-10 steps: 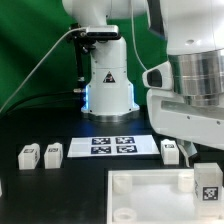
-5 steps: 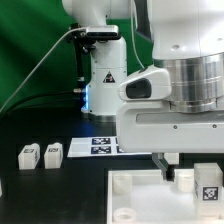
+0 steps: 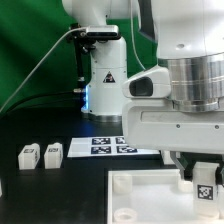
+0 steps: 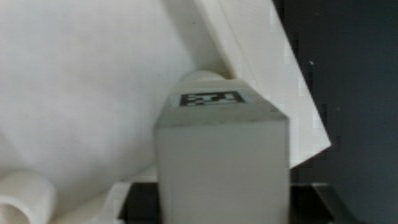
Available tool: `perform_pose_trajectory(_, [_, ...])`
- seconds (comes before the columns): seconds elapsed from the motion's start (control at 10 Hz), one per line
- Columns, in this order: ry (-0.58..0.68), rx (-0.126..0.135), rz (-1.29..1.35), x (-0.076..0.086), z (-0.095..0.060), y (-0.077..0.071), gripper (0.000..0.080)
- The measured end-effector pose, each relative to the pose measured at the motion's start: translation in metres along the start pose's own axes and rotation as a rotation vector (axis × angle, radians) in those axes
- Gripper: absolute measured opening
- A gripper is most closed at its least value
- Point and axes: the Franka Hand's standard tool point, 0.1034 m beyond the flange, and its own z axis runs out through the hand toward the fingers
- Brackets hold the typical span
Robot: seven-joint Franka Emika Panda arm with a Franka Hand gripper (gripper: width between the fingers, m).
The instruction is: Assemble one leg
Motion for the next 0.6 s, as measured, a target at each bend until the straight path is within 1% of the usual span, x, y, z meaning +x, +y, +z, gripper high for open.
perform_pose_trajectory(0.2, [-0.003,0.0,0.168,-0.0001,0.0005,0.001,0.0291])
perform_pose_trajectory(0.3, [-0.014,0.007,0.349,0.0002,0.0015,0.0031,0.0291])
perform_pose_trajectory(0.4, [-0.031,0.023,0.514,0.0009,0.0018,0.0056,0.0291])
perform_pose_trajectory(0.5, [-0.053,0.04,0.758,-0.0009,0.0024,0.0067,0.0291])
perform_pose_trajectory(0.6, [-0.067,0.061,0.941,-0.0033,0.0027,0.0066,0.0291])
